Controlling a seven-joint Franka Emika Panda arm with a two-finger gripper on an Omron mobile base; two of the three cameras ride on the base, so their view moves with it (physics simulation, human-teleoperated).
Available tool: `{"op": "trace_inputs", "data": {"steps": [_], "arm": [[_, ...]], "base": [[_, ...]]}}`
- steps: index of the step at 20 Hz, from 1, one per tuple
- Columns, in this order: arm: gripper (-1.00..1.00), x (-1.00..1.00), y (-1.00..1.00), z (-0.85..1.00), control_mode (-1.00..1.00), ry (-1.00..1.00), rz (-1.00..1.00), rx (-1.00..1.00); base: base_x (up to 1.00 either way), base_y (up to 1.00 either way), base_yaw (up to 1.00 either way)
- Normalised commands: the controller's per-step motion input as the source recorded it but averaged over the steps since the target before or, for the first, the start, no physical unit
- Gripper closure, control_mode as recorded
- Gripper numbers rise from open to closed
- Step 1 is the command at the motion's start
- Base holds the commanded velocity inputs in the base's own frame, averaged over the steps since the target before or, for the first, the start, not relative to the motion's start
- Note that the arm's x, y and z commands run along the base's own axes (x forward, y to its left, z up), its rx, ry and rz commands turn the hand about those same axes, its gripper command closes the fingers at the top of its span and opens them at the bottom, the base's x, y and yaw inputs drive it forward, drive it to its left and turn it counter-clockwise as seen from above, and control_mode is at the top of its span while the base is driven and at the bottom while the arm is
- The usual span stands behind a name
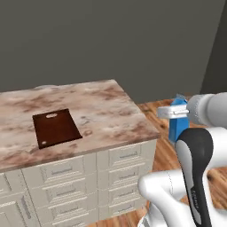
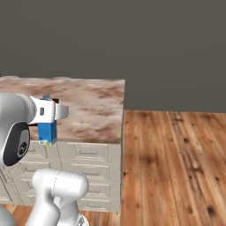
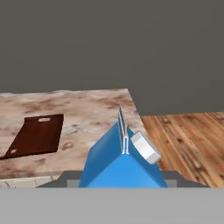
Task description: Take out the milk from the fridge and place it on the tray on the counter. Then take the sugar cube near the tray and place it in the tray.
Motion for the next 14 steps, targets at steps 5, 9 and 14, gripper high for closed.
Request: {"op": "trace_inputs", "data": {"steps": [5,9,14], "arm": [[1.0,0.0,0.0,0.0,1.0,0.0,0.0,0.0],[1.0,0.0,0.0,0.0,1.0,0.0,0.0,0.0],[1.0,0.0,0.0,0.0,1.0,0.0,0.0,0.0]], "base": [[-0.32,1.0,-0.26],[0.16,1.0,-0.15],[0.95,0.22,0.01]]}}
